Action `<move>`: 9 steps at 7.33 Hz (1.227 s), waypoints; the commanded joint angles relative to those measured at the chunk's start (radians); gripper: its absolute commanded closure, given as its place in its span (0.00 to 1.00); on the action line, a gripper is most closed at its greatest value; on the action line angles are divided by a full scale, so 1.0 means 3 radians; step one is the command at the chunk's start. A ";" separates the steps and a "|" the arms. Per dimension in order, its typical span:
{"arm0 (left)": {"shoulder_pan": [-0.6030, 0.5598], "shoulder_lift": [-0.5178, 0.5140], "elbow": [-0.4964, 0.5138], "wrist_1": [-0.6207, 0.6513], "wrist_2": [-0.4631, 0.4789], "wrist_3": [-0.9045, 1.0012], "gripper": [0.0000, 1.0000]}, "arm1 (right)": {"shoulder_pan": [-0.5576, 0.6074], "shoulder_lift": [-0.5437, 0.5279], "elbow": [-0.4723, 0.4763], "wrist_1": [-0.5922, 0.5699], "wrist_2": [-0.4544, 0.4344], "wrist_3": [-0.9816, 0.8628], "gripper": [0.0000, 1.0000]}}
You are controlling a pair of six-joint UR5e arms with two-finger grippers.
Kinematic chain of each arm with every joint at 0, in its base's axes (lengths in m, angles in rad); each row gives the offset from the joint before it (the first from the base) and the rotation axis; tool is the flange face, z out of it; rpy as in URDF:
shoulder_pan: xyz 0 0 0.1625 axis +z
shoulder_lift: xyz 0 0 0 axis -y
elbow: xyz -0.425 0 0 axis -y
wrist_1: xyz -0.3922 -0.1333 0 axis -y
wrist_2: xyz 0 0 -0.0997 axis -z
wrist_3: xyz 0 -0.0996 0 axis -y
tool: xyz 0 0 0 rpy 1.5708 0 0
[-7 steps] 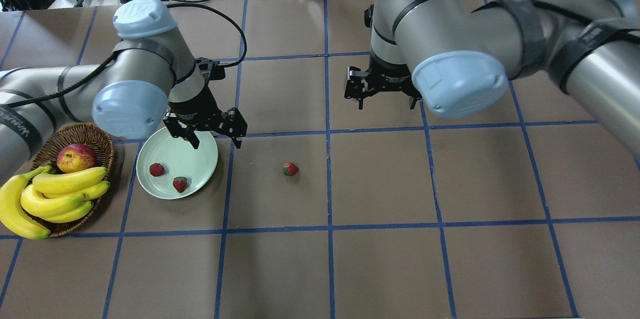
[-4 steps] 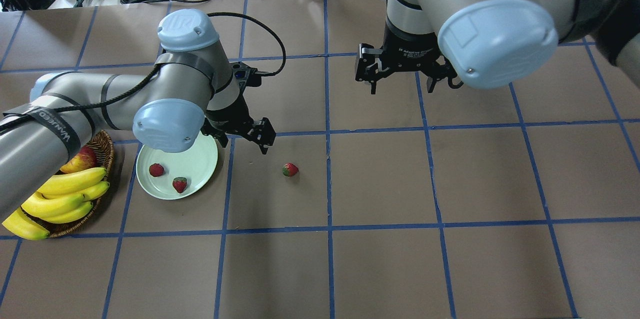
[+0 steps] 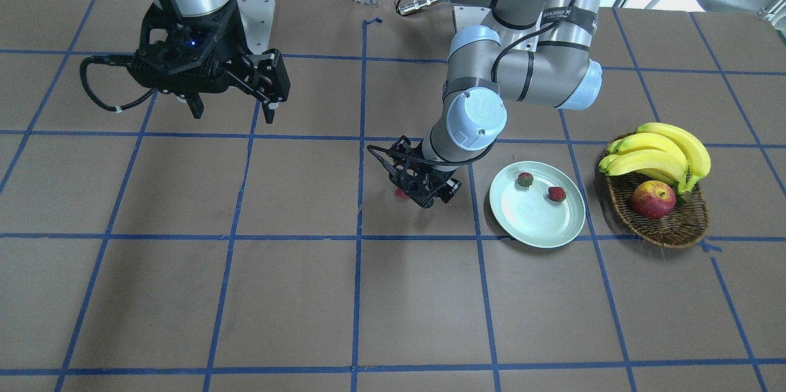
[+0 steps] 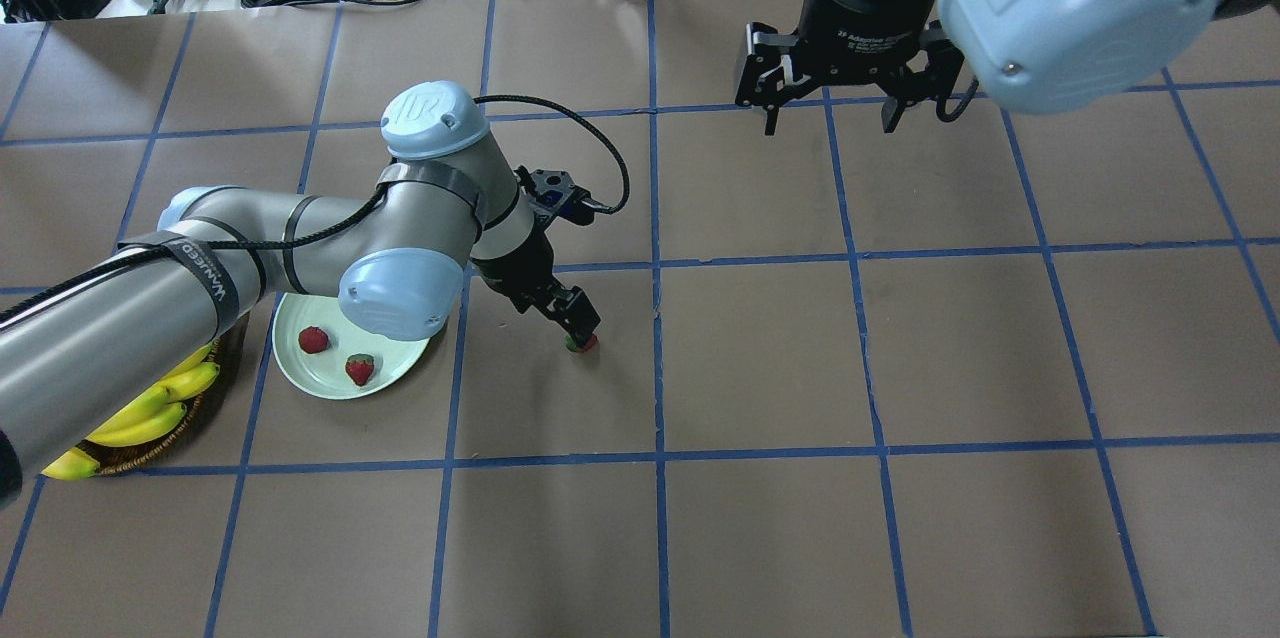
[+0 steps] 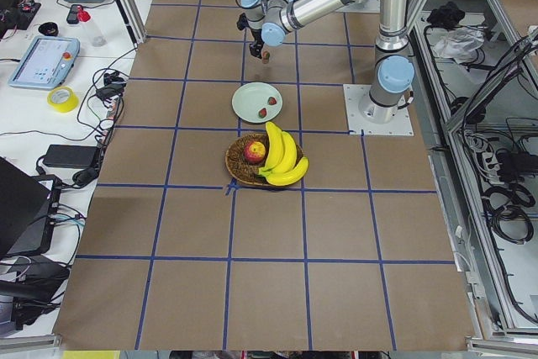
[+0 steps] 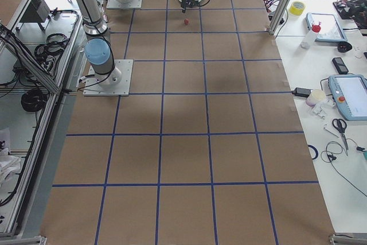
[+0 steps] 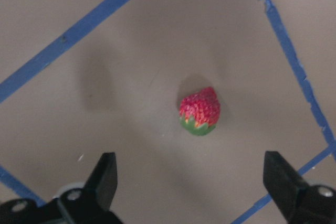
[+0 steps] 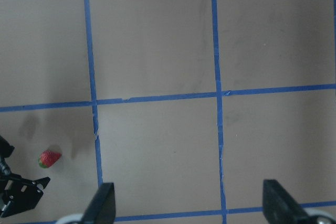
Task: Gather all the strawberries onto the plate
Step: 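Reach the left gripper to the center strawberry and grasp it while the right rises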
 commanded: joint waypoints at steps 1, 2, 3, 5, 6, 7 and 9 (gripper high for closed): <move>-0.0206 -0.0067 -0.0072 0.0328 0.0384 -0.0016 0.00 | -0.0054 -0.0092 0.0049 -0.0029 -0.0004 -0.0040 0.00; -0.0293 -0.0087 -0.0072 0.0446 0.0509 -0.0183 0.00 | -0.0100 -0.0103 0.0039 -0.0069 0.0016 -0.0056 0.00; -0.0314 -0.0103 -0.0072 0.0457 0.0521 -0.0266 0.06 | -0.0106 -0.0118 -0.0027 0.0108 -0.0029 -0.0091 0.00; -0.0320 -0.0118 -0.0082 0.0457 0.0511 -0.0287 0.13 | -0.0121 -0.0118 -0.0134 0.0455 -0.0258 -0.0259 0.00; -0.0320 -0.0139 -0.0082 0.0467 0.0516 -0.0277 0.39 | -0.0207 -0.0118 -0.0135 0.0447 -0.0300 -0.0387 0.00; -0.0320 -0.0149 -0.0093 0.0462 0.0531 -0.0277 0.74 | -0.0400 -0.0118 -0.0135 0.0442 -0.0032 -0.0520 0.00; -0.0325 -0.0149 -0.0088 0.0462 0.0546 -0.0277 0.85 | -0.0535 -0.0174 -0.0094 0.0391 0.0072 -0.0608 0.00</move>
